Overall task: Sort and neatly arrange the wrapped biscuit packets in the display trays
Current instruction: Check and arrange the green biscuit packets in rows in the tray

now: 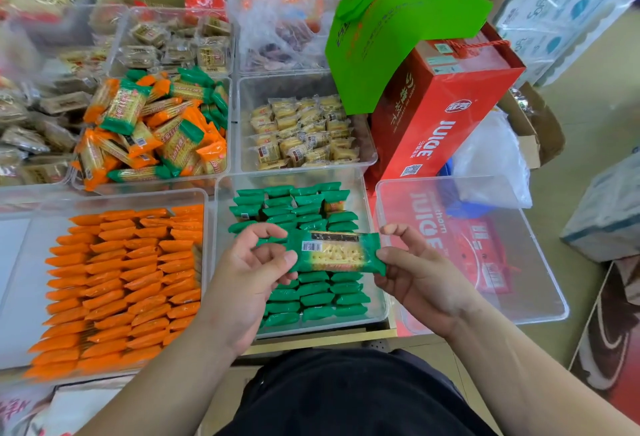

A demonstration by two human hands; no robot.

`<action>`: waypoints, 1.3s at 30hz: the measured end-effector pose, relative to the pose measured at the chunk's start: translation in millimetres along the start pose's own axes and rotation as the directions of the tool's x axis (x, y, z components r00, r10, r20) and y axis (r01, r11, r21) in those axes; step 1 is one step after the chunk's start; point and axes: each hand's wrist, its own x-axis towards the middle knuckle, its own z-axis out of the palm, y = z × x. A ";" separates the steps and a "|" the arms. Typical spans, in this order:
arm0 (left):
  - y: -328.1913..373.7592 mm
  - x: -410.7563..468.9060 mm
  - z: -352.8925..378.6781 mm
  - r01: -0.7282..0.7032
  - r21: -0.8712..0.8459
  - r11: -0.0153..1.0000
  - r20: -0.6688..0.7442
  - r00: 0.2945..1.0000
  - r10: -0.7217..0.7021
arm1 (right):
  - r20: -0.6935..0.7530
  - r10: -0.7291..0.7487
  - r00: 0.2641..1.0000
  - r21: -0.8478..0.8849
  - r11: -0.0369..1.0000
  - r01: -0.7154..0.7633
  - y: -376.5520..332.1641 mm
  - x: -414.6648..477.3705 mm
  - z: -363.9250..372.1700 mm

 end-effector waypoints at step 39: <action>-29.0 154.6 18.4 -0.180 0.719 0.671 0.071 0.980 0.187 | -0.295 -0.446 0.845 -0.639 0.749 0.173 -24.8 96.3 -27.8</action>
